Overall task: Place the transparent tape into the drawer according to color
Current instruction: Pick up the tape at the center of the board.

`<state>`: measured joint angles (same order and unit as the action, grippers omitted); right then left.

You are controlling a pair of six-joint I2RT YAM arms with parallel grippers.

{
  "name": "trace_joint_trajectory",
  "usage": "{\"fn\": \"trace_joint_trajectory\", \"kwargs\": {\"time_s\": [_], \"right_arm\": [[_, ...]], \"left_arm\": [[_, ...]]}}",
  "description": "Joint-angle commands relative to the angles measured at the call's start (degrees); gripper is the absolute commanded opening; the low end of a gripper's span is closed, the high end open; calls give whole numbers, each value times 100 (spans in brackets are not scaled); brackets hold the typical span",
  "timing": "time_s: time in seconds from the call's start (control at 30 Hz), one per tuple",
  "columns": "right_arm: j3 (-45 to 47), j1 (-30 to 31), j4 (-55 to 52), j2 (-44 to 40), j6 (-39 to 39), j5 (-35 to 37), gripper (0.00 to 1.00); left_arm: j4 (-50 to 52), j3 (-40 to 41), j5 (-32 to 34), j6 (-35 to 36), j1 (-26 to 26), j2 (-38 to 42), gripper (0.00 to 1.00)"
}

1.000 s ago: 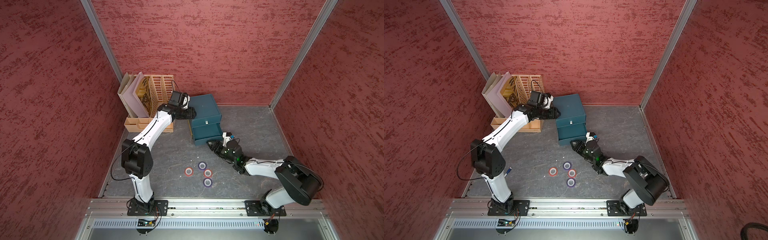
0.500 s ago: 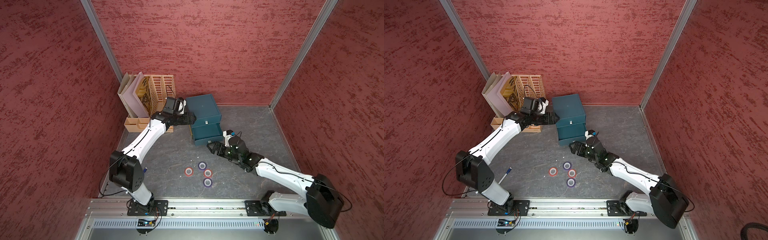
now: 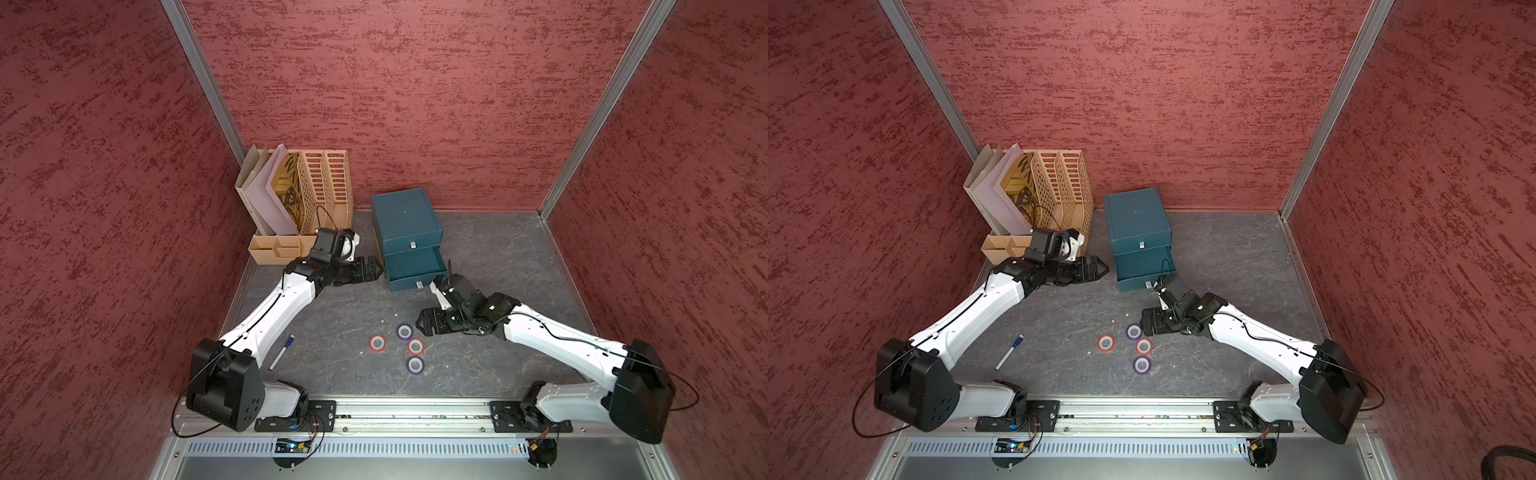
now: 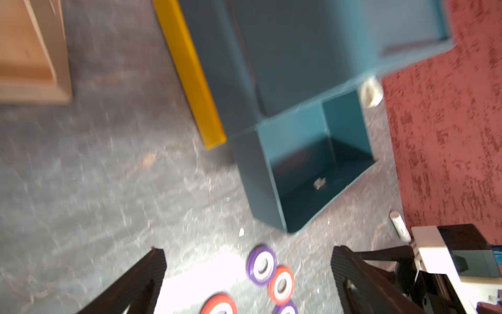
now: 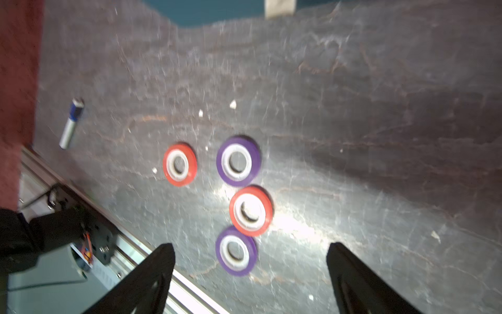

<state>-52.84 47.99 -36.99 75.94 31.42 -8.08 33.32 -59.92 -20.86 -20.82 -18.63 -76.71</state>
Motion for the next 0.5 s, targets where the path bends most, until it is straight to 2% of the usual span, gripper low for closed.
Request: {"fn": "trace_joint_trajectory", "kwargs": {"time_s": [0.0,0.1,0.2,0.47], "right_arm": [[-160,275,-690,210,-208,401,83],[-123,479,-648,403,-87,579,75],[-134,633,-555,627,27,749,70],[-463,979,-481,1452,188,1228,65]], "left_arm": [[-209,341,-159,-206,26,347,100],[-279,609,-174,-306,26,514,100],[-326,768,-231,-369,27,578,100],[-361,996,-335,-405,18,662,100]]}}
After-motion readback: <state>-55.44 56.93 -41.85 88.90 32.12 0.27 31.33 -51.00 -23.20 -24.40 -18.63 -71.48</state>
